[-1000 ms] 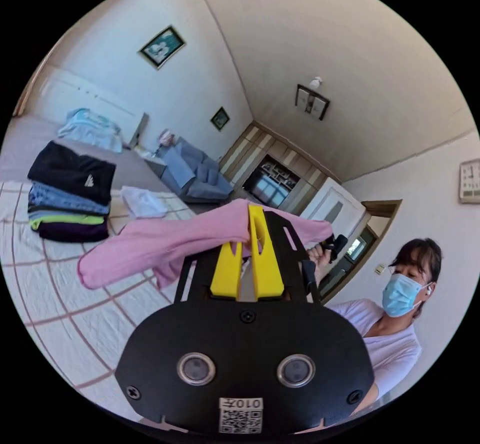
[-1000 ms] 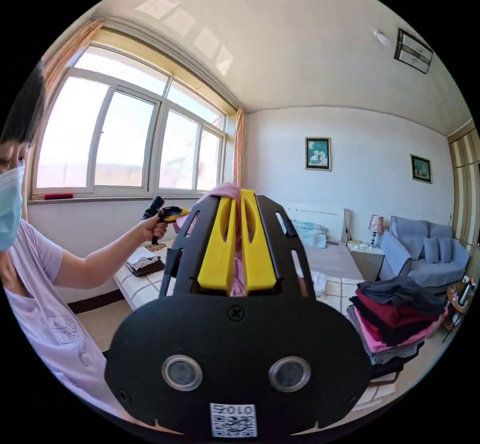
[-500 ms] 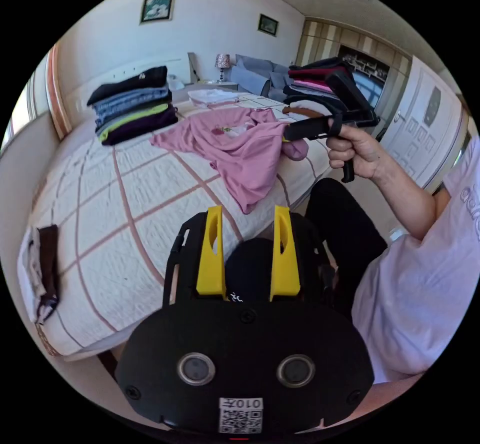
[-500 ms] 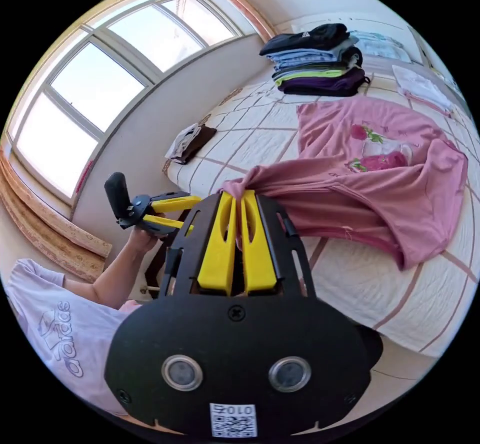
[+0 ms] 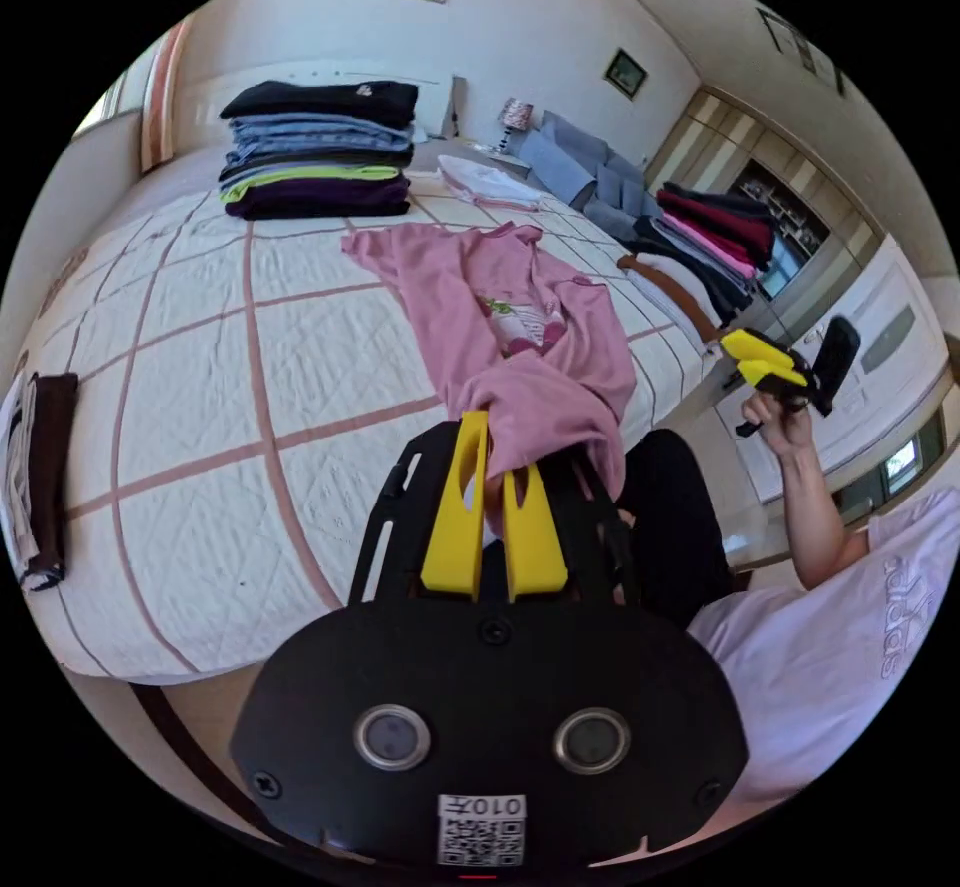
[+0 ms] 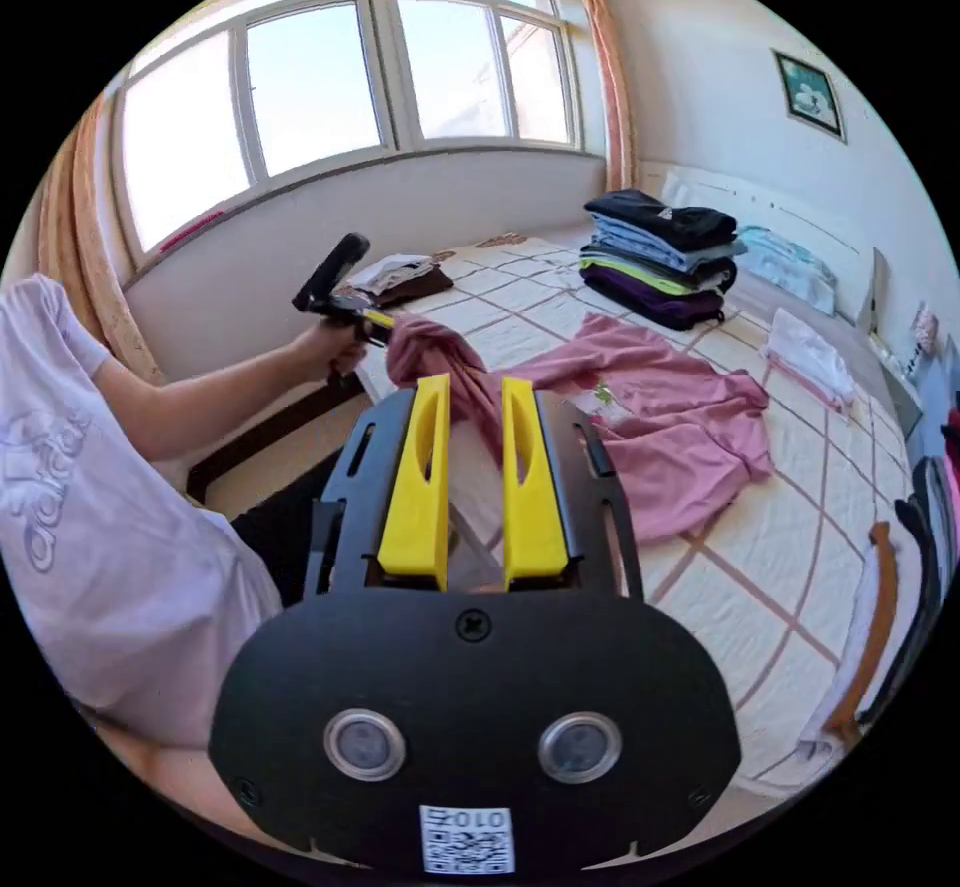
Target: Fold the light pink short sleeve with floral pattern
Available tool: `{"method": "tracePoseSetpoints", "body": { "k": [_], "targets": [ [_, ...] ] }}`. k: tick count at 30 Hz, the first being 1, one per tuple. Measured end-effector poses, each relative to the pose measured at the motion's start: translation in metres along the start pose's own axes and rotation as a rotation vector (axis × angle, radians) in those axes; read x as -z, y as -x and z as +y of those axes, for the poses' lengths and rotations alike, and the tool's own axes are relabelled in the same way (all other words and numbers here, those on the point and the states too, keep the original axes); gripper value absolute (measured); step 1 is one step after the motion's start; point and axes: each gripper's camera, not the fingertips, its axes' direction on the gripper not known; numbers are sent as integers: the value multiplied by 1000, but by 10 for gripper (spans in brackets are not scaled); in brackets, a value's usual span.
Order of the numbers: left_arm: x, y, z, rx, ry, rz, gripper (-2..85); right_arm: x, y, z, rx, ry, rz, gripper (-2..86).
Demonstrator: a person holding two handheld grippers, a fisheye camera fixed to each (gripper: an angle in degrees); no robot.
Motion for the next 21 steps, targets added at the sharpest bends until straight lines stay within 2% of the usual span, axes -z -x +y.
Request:
{"method": "tracePoseSetpoints", "body": {
  "k": [2, 3, 6, 10, 15, 17, 21],
  "targets": [
    [-11, 28, -1, 37, 64, -50, 16, -15, -2, 27, 41, 65, 119, 104],
    [-15, 30, -2, 24, 94, -77, 20, -25, 0, 35, 77, 121, 109, 106],
    [-35, 25, -4, -87, 207, -189, 32, -45, 19, 35, 206, 157, 166, 108],
    [-37, 18, 6, -153, 167, -170, 36, -81, 37, 18, 354, 190, 181, 113],
    [-31, 26, 22, -136, 132, -147, 46, -142, 51, 12, 550, 372, 172, 114],
    [-31, 31, 30, -128, 146, -170, 57, -152, 47, 11, 542, 399, 188, 106],
    [-35, 39, 43, -141, 173, -170, 74, -140, 16, -2, 374, 374, 43, 40]
  ]
}}
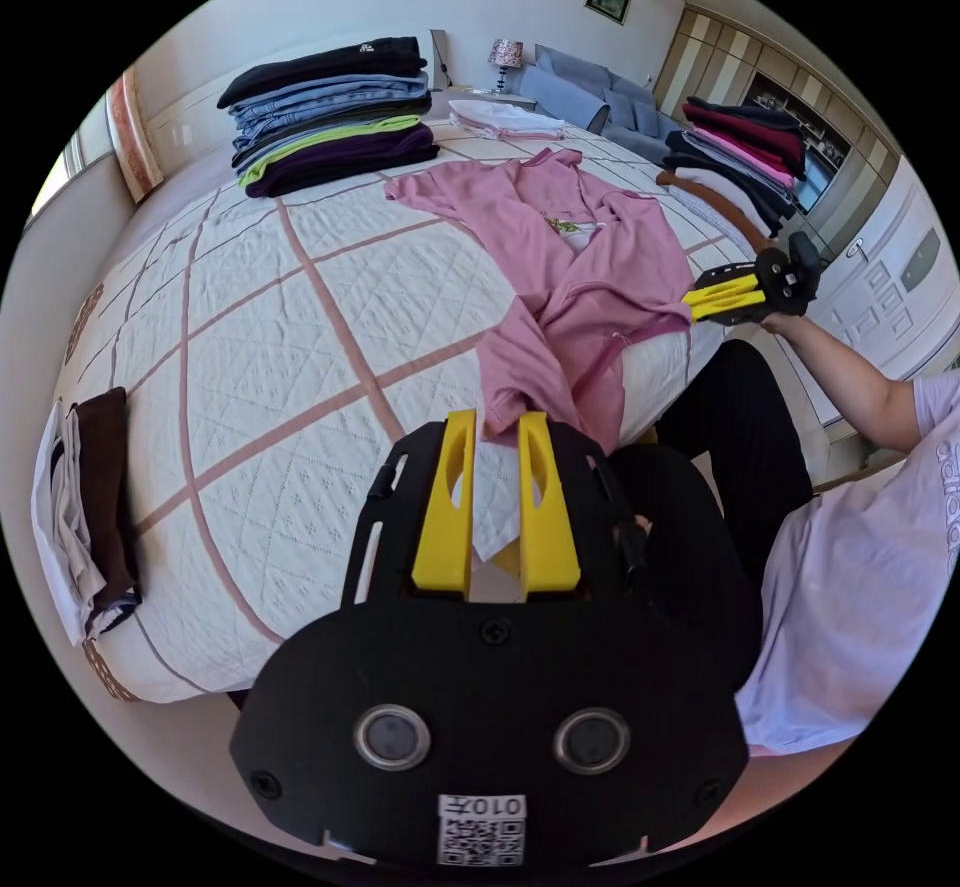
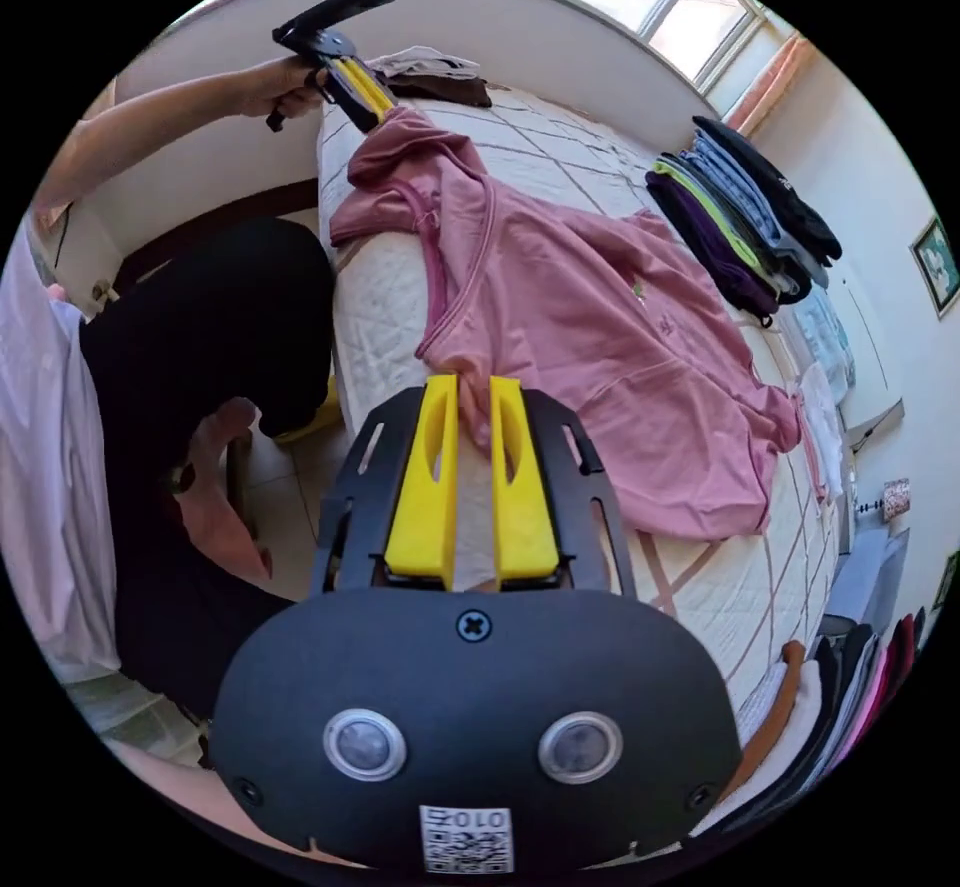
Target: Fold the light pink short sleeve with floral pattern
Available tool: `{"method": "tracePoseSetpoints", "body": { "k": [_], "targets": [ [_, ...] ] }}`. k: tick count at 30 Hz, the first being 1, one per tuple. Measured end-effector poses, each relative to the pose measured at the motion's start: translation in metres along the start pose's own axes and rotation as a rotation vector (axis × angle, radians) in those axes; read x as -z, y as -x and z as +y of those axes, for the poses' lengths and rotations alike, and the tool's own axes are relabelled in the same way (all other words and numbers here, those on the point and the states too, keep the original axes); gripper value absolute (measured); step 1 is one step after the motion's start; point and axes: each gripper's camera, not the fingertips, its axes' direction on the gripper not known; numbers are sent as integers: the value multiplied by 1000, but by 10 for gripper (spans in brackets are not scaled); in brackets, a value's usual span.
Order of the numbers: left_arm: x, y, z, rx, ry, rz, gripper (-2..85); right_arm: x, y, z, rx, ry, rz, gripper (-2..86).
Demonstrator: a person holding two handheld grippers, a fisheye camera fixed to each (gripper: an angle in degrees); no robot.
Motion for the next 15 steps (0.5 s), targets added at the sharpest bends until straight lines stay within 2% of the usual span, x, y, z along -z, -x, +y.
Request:
{"method": "tracePoseSetpoints", "body": {
  "k": [3, 8, 11, 15],
  "targets": [
    [-5, -7, 7, -62, 13, -43, 89, 21, -23, 11, -112, -55, 2, 34],
    [-18, -47, 1, -261, 29, -238, 112, 59, -47, 29, -252, -195, -32, 31],
    [-31, -78, -4, -438, 55, -299, 112, 72, -56, 31, -312, -233, -2, 30],
    [-31, -98, -3, -506, 38, -330, 108, 116, -87, 26, -429, -315, 61, 28]
  ]
}}
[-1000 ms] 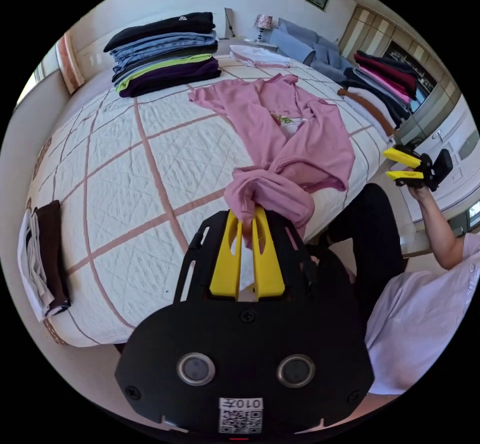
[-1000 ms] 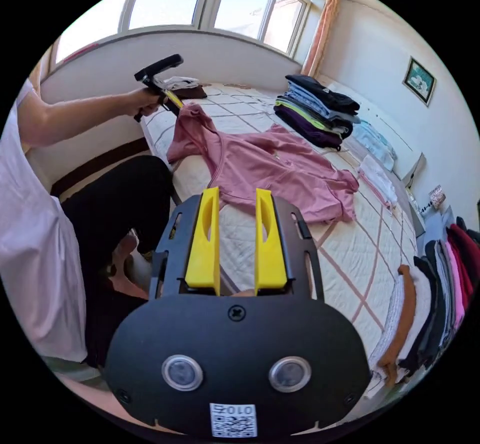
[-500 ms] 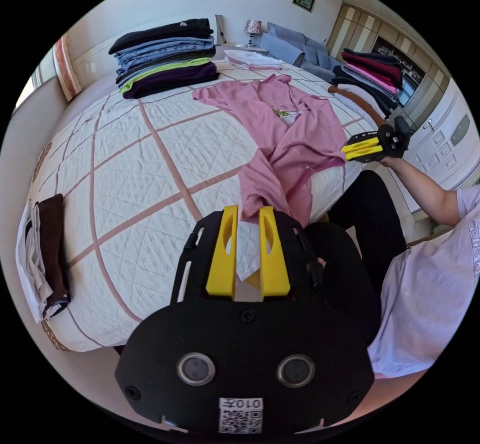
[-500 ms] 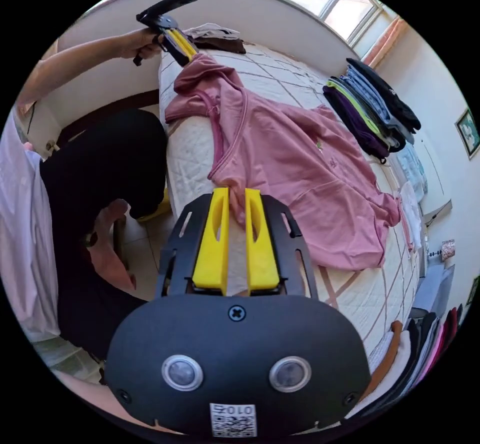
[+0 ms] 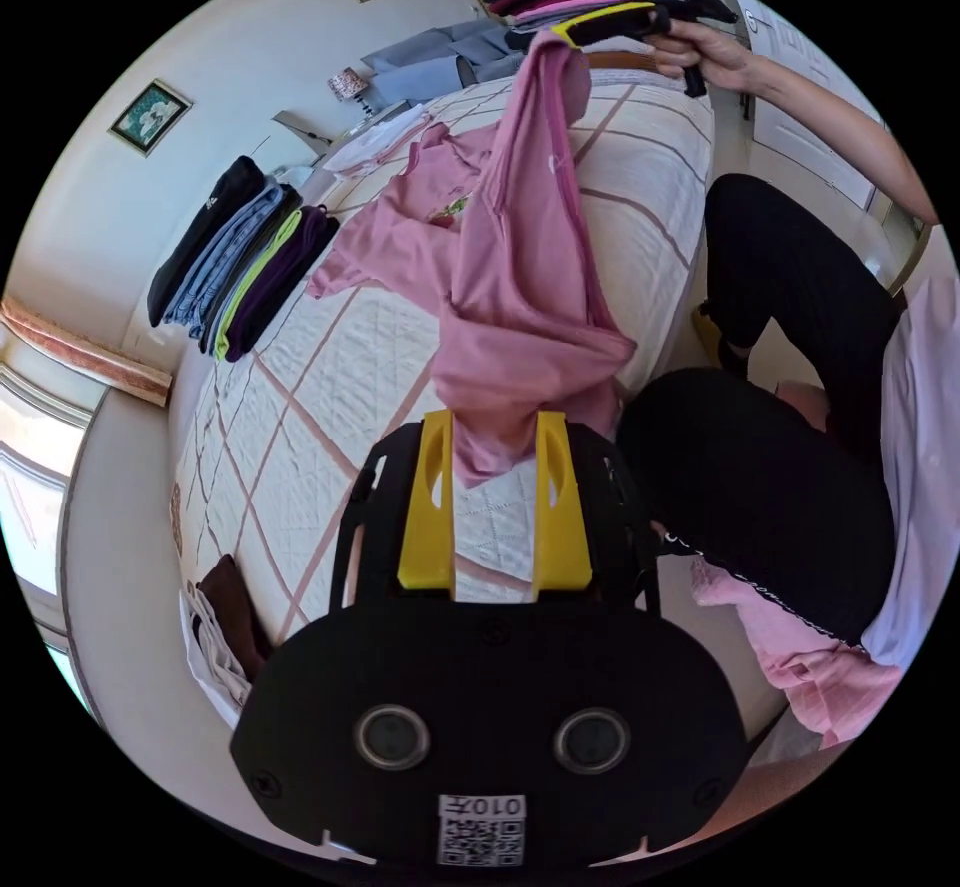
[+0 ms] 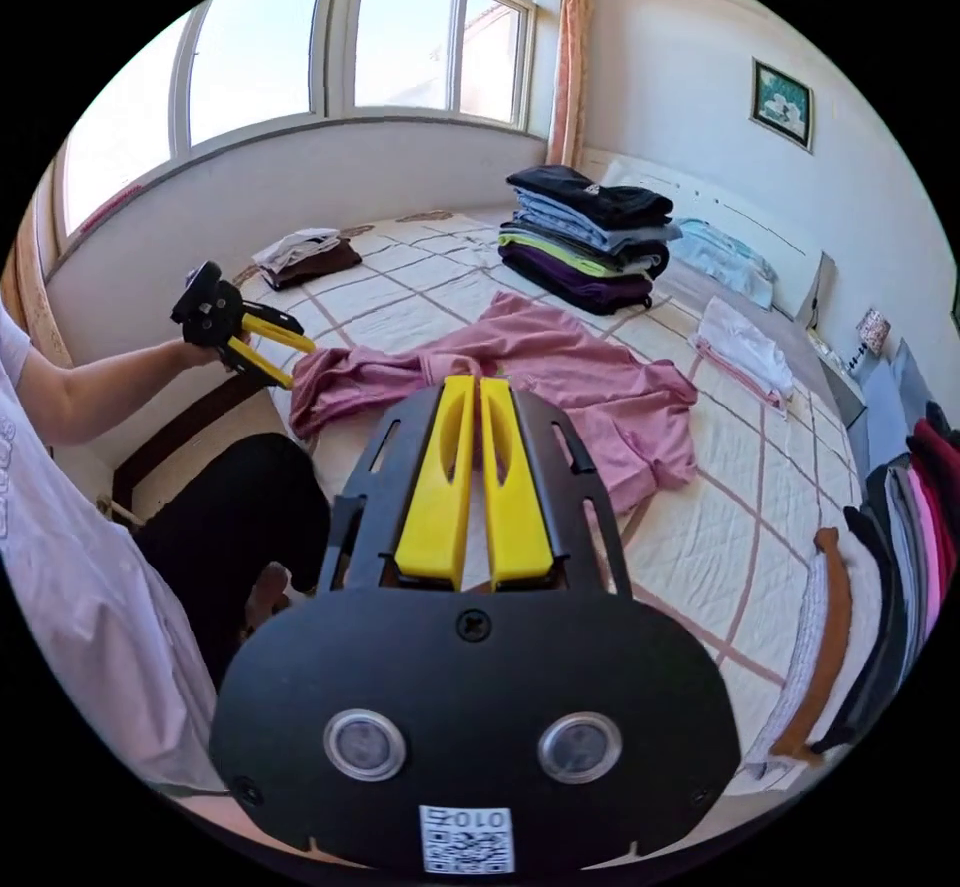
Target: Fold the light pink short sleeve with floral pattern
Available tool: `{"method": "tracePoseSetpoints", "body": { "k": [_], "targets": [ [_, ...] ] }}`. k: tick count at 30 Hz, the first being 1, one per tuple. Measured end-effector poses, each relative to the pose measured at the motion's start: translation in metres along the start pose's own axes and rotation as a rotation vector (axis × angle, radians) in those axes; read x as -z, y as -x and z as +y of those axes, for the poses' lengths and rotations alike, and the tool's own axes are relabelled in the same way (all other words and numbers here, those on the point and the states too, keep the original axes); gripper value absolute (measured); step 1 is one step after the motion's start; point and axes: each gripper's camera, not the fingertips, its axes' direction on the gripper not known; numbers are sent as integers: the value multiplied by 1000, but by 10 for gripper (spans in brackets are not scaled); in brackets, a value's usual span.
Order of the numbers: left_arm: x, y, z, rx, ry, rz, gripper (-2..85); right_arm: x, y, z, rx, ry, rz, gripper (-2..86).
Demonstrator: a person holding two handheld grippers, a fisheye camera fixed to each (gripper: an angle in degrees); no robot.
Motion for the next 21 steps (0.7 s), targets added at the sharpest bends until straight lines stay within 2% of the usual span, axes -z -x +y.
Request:
{"method": "tracePoseSetpoints", "body": {
  "k": [3, 5, 7, 8, 11, 17, 21],
  "targets": [
    [10, -1, 4, 37, -65, 30, 100, 32, -32, -33, -97, -84, 28, 28],
    [9, 0, 2, 36, -94, 74, 90, 33, -58, -52, -183, -54, 47, 28],
    [4, 5, -5, 32, -97, 102, 87, 7, -89, -69, -291, 122, 45, 29],
    [-1, 9, -11, 34, -102, 127, 87, -17, -106, -75, -340, 271, 29, 29],
    [-3, 18, -27, 18, -108, 196, 93, -60, -134, -65, -416, 378, 1, 30],
    [33, -19, -36, -109, -249, 104, 90, -87, -168, -26, -511, 385, 17, 32],
    [-2, -34, -43, -138, -88, -47, 78, -94, -179, -25, -494, 377, -3, 32]
  ]
}}
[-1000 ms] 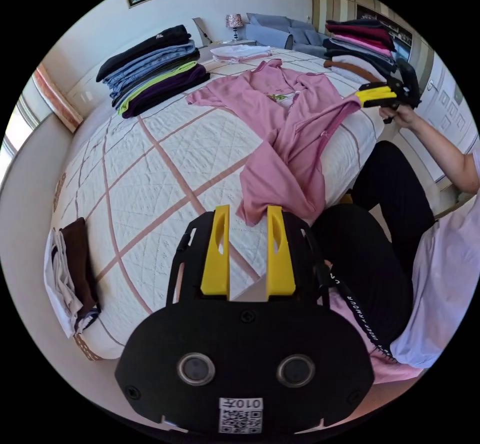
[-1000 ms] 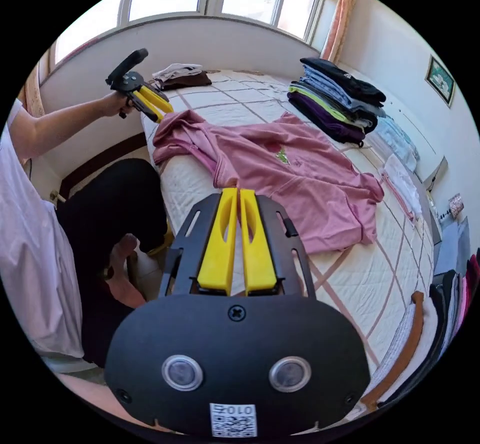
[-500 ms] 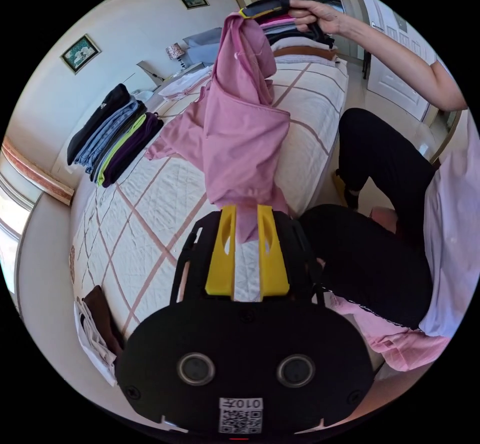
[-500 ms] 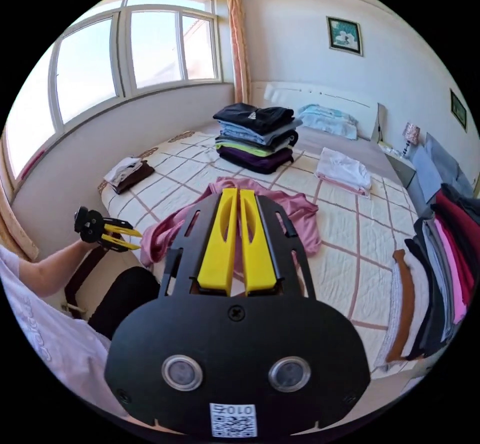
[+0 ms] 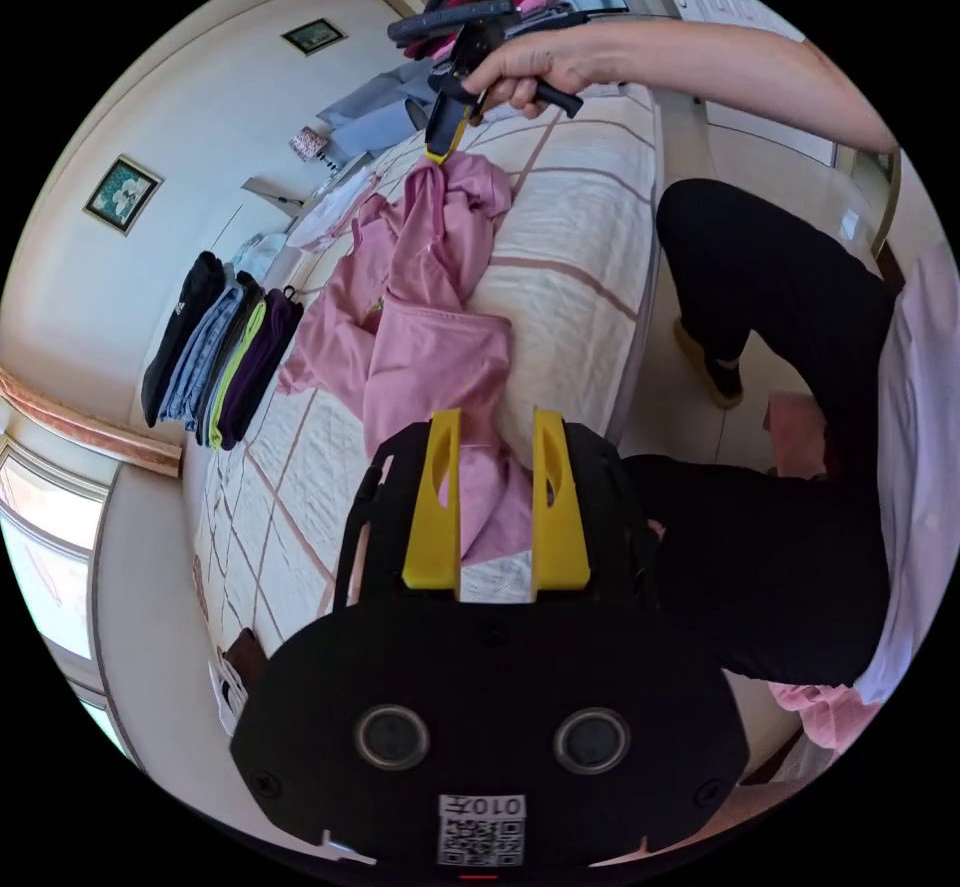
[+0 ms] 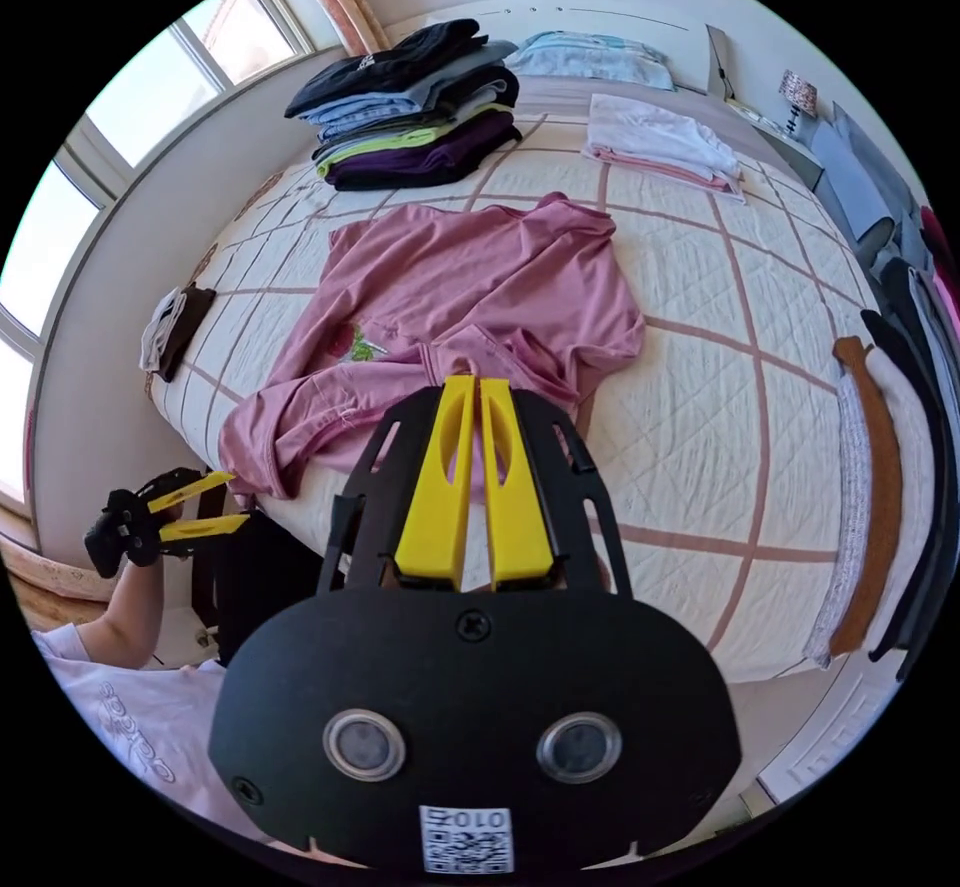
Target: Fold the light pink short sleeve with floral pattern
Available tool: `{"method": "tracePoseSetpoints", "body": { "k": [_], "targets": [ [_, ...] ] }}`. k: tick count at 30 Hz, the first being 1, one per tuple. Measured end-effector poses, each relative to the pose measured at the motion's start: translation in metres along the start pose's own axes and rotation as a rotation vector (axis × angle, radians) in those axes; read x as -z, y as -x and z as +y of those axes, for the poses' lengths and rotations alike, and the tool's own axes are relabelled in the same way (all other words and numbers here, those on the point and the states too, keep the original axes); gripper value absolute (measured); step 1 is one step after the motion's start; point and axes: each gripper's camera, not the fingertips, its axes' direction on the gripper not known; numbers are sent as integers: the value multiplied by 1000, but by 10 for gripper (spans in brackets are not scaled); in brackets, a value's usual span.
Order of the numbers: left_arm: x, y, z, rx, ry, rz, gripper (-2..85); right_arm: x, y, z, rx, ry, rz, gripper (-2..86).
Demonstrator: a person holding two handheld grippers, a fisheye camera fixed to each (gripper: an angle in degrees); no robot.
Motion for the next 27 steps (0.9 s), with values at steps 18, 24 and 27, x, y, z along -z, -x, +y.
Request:
{"method": "tracePoseSetpoints", "body": {
  "k": [18, 24, 27],
  "targets": [
    [55, 206, 134, 414, -417, 888, 5, 134, 3, 67, 390, -52, -326, 28],
    [-3, 246, 146, 513, -182, 1003, 11, 95, 17, 48, 497, 181, -291, 25],
    [-57, 247, 130, 529, -37, 992, 20, 14, 10, 18, 388, 361, -139, 22]
  ]
}}
